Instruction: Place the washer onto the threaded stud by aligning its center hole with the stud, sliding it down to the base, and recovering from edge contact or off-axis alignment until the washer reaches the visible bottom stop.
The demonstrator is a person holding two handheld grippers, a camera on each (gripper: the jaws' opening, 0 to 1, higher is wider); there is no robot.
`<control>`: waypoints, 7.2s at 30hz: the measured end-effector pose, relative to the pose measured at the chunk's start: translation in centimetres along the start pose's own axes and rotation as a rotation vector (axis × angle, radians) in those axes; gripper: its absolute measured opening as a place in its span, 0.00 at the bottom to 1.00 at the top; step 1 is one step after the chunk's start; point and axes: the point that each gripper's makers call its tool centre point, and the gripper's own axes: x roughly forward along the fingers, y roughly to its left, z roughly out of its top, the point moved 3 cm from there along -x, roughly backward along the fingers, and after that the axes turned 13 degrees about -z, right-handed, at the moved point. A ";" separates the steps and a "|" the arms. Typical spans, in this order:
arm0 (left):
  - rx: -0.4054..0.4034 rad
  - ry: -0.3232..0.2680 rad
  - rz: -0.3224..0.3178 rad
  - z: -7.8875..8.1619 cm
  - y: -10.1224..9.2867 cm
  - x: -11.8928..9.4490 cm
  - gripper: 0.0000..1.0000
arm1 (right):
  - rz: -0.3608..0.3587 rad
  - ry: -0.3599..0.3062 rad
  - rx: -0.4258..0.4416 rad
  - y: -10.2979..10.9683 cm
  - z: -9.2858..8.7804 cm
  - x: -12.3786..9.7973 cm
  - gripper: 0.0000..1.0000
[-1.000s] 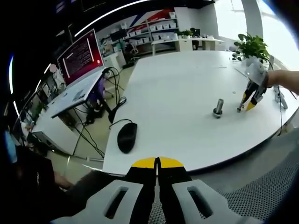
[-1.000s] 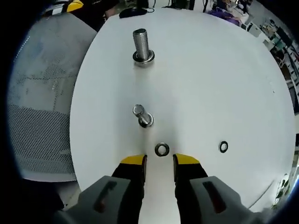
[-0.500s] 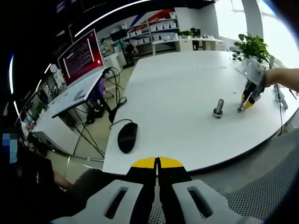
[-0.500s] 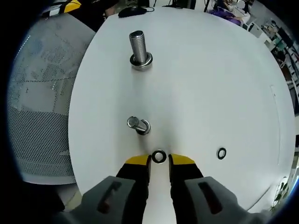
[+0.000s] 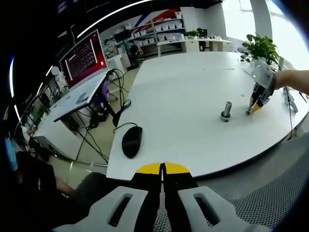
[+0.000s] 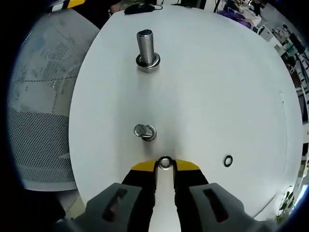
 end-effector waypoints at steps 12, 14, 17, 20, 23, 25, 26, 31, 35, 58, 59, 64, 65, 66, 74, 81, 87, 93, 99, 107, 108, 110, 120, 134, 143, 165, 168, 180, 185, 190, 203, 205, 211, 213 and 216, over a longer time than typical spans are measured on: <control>-0.001 -0.005 0.001 0.1 -0.1 -0.1 0.00 | -0.074 -0.084 0.110 0.1 -0.3 -0.1 0.14; -0.002 -0.010 0.000 0.1 -0.1 -0.1 0.00 | -0.044 -0.079 0.155 0.5 -0.4 -0.2 0.14; -0.001 -0.009 0.001 0.1 0.0 -0.1 0.00 | -0.070 -0.097 0.141 0.5 -0.3 -1.2 0.14; -0.002 -0.011 0.000 0.1 0.0 -0.1 0.00 | -0.066 -0.116 0.150 0.4 0.1 -1.4 0.13; -0.002 -0.012 0.000 0.2 0.0 0.0 0.00 | -0.059 -0.126 0.141 0.2 0.6 -2.2 0.13; -0.002 -0.011 0.000 0.1 0.1 0.0 0.00 | -0.044 -0.129 0.119 0.4 0.9 -2.9 0.13; -0.001 -0.011 0.000 0.1 0.1 0.0 0.00 | -0.042 -0.130 0.105 0.4 1.0 -3.1 0.13; -0.001 -0.011 -0.001 0.2 0.2 0.1 0.00 | -0.025 -0.110 0.018 0.5 1.5 -4.3 0.13; -0.001 -0.012 0.000 0.2 0.1 0.0 0.00 | -0.016 -0.122 -0.010 0.3 2.4 -5.3 0.13; -0.003 -0.017 -0.002 0.2 0.0 -0.1 0.00 | -0.009 -0.147 -0.090 0.5 5.0 -5.0 0.13; -0.003 -0.016 -0.002 0.2 0.1 -0.1 0.00 | -0.011 -0.146 -0.086 0.3 5.1 -5.0 0.13; -0.003 -0.017 -0.002 0.2 0.1 -0.1 0.00 | -0.008 -0.139 -0.091 0.2 5.1 -4.6 0.13; -0.003 -0.017 -0.003 0.2 0.1 -0.1 0.00 | -0.008 -0.137 -0.093 0.1 5.1 -4.5 0.13; -0.003 -0.017 -0.003 0.2 0.0 -0.1 0.00 | -0.004 -0.134 -0.095 0.1 5.1 -4.3 0.13; -0.004 -0.018 -0.005 0.2 -0.1 -0.1 0.00 | 0.007 -0.116 -0.097 0.5 4.8 -3.2 0.13; -0.005 -0.021 -0.005 0.2 -0.1 -0.1 0.00 | 0.011 -0.100 -0.094 1.3 4.4 -1.6 0.13; -0.005 -0.020 -0.006 0.2 -0.1 -0.1 0.00 | 0.012 -0.091 -0.089 1.8 4.3 -0.6 0.13; -0.006 -0.023 -0.007 0.2 -0.1 -0.1 0.00 | 0.013 -0.084 -0.080 2.1 4.0 -0.4 0.14; -0.004 -0.019 -0.006 0.1 -0.2 -0.1 0.00 | -0.001 -0.092 -0.066 2.0 4.1 -0.3 0.20; -0.006 -0.021 -0.006 0.1 -0.1 -0.2 0.00 | 0.005 -0.085 -0.057 2.5 3.8 0.2 0.22; -0.006 -0.022 -0.006 0.1 -0.1 -0.2 0.00 | 0.006 -0.086 -0.054 2.5 3.8 0.2 0.19; -0.006 -0.021 -0.006 0.1 -0.1 -0.1 0.00 | 0.008 -0.081 -0.060 2.4 3.6 0.1 0.16; -0.006 -0.019 -0.006 0.1 0.0 -0.1 0.00 | 0.006 -0.098 -0.001 1.7 3.1 -0.6 0.25; -0.004 -0.006 -0.002 0.0 0.0 0.0 0.00 | -0.068 -0.114 0.160 -2.7 -0.2 -1.4 0.26; -0.005 -0.004 -0.002 0.0 -0.1 0.0 0.00 | -0.126 -0.131 0.275 -6.1 -1.9 -0.7 0.26; -0.007 -0.009 -0.006 0.0 0.0 -0.1 0.00 | -0.103 -0.149 0.411 -9.1 -1.1 2.3 0.24; -0.007 -0.010 -0.005 0.0 0.0 -0.1 0.00 | -0.106 -0.155 0.411 -9.0 -1.1 2.3 0.22; -0.009 -0.015 -0.004 0.1 0.1 -0.1 0.00 | -0.186 -0.169 0.275 -7.7 -1.0 2.5 0.04; -0.008 -0.013 -0.005 0.0 0.0 -0.1 0.00 | -0.143 -0.207 0.328 -6.4 -1.3 2.1 0.08; -0.008 -0.014 -0.005 0.1 0.0 -0.1 0.00 | -0.109 -0.190 0.377 -6.3 -2.8 1.5 0.15; -0.007 -0.008 -0.002 0.0 0.0 -0.1 0.00 | -0.032 -0.103 0.306 -3.4 -7.9 -1.4 0.18; -0.007 -0.006 -0.001 0.0 0.0 -0.1 0.00 | -0.021 -0.087 0.292 -3.2 -8.5 -1.7 0.19; -0.005 -0.002 0.001 0.0 0.0 -0.1 0.00 | 0.015 -0.040 0.249 -2.4 -9.8 -2.0 0.21; -0.004 -0.001 0.001 -0.1 0.1 -0.1 0.00 | 0.008 -0.028 0.228 -2.5 -10.1 -1.8 0.21; -0.003 0.001 0.002 -0.1 0.0 -0.1 0.00 | 0.013 -0.012 0.212 -2.3 -10.3 -1.7 0.21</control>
